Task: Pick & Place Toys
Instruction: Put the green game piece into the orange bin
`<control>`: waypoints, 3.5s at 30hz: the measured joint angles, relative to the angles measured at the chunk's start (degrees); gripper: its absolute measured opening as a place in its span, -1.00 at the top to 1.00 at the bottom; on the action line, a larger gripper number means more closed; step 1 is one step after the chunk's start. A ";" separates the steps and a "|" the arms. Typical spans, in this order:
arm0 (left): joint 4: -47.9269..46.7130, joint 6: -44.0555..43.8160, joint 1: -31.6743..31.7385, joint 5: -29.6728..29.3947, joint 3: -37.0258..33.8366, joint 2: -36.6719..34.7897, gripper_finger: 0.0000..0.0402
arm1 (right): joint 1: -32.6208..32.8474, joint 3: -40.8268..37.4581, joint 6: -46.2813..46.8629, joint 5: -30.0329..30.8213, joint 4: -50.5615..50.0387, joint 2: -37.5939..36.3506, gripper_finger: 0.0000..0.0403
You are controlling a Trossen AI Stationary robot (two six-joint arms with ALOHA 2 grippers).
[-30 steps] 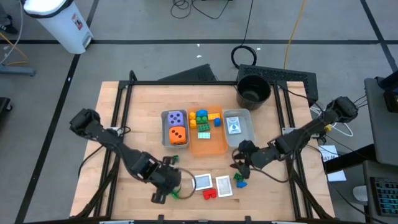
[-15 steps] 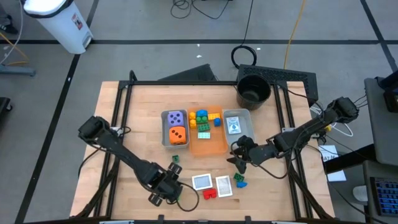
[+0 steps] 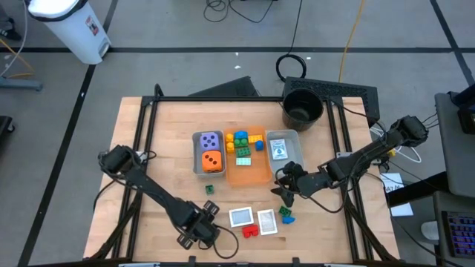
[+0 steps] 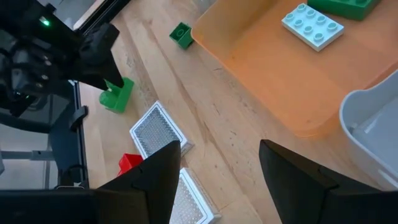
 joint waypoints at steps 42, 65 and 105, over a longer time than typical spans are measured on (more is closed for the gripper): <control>-6.19 -20.18 20.17 1.72 2.67 -16.78 0.33 | -5.01 -0.07 -8.64 -0.17 6.07 -0.02 -0.05; -6.43 -77.32 35.20 2.24 24.48 4.75 0.33 | -18.88 -0.07 -44.41 1.67 -17.50 -33.52 0.02; -19.84 -99.93 39.16 -1.17 21.62 8.01 0.34 | -20.59 -0.04 -45.07 1.22 -21.24 -32.90 0.02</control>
